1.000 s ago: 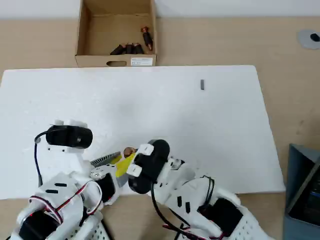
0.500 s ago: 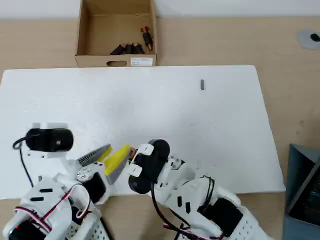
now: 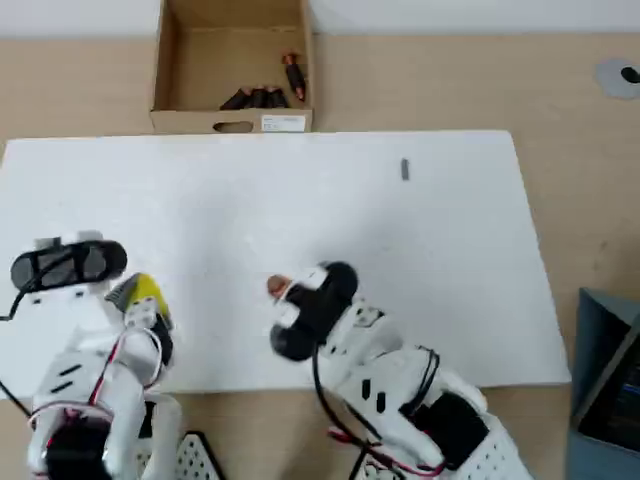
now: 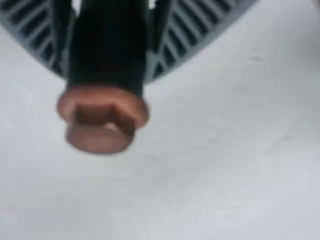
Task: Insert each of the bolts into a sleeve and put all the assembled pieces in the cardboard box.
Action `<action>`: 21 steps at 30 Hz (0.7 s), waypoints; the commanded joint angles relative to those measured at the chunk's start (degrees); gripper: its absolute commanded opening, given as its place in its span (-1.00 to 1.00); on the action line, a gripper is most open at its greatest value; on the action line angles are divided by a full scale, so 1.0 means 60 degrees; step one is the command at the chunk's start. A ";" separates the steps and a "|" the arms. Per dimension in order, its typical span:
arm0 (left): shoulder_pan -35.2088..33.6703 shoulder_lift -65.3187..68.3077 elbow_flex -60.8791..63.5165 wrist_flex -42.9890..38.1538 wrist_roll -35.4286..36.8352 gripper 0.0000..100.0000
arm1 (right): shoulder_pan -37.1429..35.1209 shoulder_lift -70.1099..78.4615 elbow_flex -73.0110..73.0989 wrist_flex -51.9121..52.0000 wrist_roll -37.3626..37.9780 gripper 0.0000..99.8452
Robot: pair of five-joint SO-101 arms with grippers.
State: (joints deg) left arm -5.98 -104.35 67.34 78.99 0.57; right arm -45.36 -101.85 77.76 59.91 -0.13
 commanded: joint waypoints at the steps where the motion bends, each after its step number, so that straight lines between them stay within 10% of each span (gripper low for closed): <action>1: -0.1040 -0.0037 0.0938 -0.0059 -0.0571 -0.99 | 0.0916 0.0037 -0.0462 -0.0308 -0.0015 -0.98; 21: -0.1260 -0.0022 0.3868 -0.0747 -0.0982 -0.99 | 0.2088 0.6777 -0.5443 -0.2418 0.0029 -0.98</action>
State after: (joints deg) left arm -13.36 -104.18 90.46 75.38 -4.88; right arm -34.99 -68.44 53.49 49.98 -0.13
